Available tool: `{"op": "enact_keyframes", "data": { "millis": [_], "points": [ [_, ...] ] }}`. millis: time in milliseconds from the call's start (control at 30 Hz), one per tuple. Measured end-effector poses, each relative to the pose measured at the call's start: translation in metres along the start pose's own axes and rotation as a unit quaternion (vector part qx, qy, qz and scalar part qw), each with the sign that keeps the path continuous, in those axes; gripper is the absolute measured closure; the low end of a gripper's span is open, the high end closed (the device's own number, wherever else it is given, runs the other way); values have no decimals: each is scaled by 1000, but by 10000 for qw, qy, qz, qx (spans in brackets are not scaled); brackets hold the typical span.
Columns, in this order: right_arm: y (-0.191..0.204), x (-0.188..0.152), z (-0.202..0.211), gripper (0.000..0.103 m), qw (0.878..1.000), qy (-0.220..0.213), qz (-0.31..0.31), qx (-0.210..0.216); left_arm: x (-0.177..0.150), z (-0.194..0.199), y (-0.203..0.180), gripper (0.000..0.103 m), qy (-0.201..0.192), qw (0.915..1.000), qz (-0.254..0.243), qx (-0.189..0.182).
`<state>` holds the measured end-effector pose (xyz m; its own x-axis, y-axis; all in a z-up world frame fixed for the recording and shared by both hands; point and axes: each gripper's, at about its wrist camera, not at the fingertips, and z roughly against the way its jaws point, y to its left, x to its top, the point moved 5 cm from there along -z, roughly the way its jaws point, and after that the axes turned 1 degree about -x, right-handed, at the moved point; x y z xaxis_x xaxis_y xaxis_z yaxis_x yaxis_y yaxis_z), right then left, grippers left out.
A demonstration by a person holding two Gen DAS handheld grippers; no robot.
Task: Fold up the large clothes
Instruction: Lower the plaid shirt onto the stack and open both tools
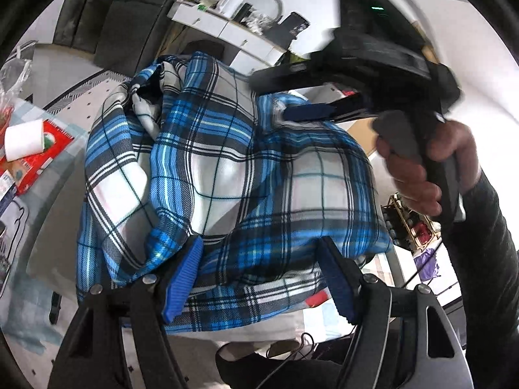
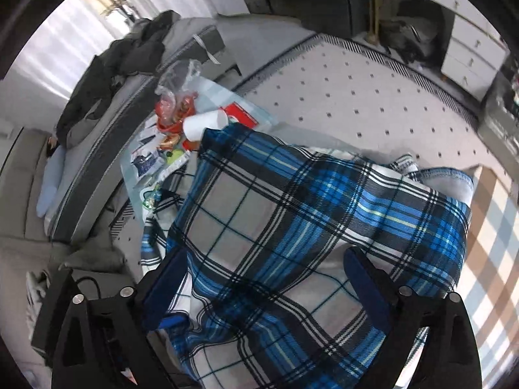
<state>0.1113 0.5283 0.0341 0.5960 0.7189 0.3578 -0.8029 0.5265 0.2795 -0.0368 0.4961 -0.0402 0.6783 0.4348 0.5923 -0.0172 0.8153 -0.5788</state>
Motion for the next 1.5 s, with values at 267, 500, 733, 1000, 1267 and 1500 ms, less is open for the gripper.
{"op": "enact_keyframes", "data": {
  "millis": [267,500,733,1000,1267,1500],
  "points": [
    [17,-41,62,6,9770,97,-264,2114,23,18,-7,35,-119,9996,-49,244],
    [10,-95,15,5,9574,422,-277,2844,27,-2,13,35,-47,9978,532,390],
    [14,-105,58,6,9454,-366,34,3239,32,20,-11,35,-82,9977,570,347],
    [1,-121,19,7,9363,-216,-279,3493,76,-15,-16,35,-13,9984,492,294],
    [18,-126,15,8,9601,-425,387,2736,84,-43,23,35,40,9910,1290,346],
    [42,-142,12,8,9731,-542,876,2059,80,-41,16,35,64,9899,1228,710]
  ]
}}
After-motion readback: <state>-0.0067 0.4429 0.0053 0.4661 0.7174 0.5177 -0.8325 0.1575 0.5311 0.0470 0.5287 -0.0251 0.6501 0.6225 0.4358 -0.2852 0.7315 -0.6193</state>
